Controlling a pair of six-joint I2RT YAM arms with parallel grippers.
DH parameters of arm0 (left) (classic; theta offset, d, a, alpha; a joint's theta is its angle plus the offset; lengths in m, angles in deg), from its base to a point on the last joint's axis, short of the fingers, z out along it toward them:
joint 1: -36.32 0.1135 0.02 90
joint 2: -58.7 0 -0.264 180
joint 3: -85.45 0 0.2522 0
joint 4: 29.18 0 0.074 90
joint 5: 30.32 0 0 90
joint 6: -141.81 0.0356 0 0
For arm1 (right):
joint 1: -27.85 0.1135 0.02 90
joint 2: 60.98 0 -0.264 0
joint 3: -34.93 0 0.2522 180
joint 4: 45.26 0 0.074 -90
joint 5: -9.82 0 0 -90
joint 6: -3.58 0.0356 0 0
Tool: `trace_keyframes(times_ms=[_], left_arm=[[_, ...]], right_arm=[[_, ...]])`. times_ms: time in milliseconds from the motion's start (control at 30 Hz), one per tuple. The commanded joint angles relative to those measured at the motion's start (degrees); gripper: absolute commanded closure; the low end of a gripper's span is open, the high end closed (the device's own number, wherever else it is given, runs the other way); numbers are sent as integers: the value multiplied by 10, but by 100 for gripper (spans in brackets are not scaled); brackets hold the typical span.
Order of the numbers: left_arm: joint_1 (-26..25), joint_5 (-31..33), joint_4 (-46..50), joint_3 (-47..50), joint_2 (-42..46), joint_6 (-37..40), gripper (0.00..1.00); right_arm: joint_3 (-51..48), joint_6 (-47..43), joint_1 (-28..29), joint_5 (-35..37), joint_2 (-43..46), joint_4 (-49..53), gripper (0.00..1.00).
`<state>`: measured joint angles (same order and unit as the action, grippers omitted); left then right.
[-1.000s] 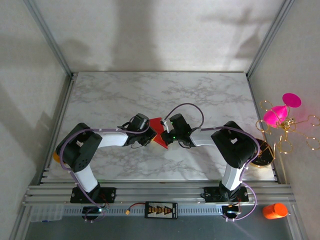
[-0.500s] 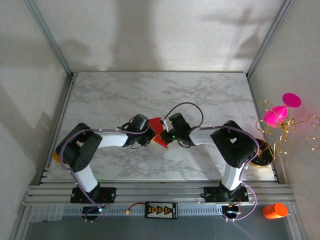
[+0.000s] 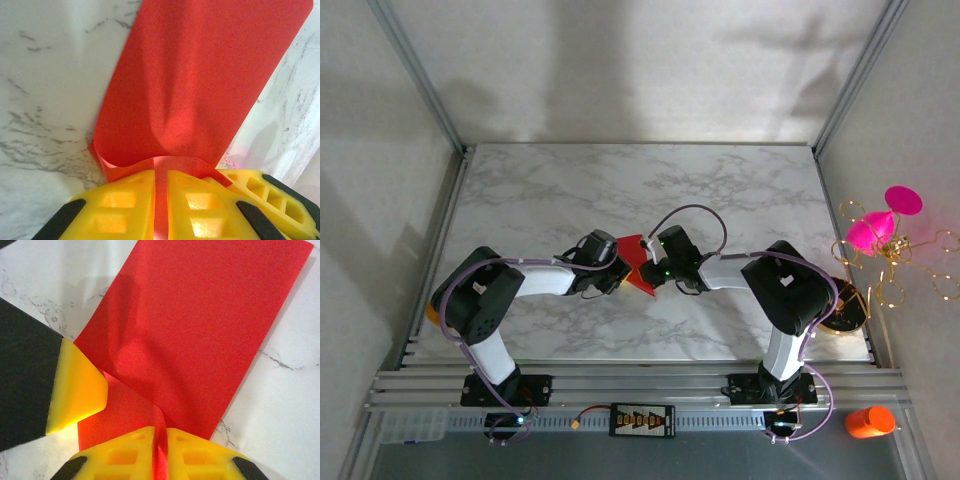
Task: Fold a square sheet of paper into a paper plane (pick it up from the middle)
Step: Third fold the triangle at the center of the table.
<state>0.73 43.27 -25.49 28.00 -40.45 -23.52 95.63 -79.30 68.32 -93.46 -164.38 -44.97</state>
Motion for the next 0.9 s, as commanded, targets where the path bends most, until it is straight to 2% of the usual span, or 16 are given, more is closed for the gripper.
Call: trace_keyframes(times_ms=[0,333,500,633,733,867], left_arm=[[-5,19,-3,7,8,-12,85],[-6,22,29,0,-7,-9,86],[-5,26,50,-3,-15,-7,88],[-5,27,55,-6,-21,-4,90],[-5,25,55,-12,-25,0,91],[-6,25,58,-18,-28,1,90]], right_arm=[[3,6,-4,-4,-15,39,85],[15,22,-4,-21,2,48,84],[43,65,-39,-66,32,66,74],[60,91,-52,-69,53,89,70],[64,96,-55,-79,61,106,69],[63,97,-53,-139,64,126,74]])
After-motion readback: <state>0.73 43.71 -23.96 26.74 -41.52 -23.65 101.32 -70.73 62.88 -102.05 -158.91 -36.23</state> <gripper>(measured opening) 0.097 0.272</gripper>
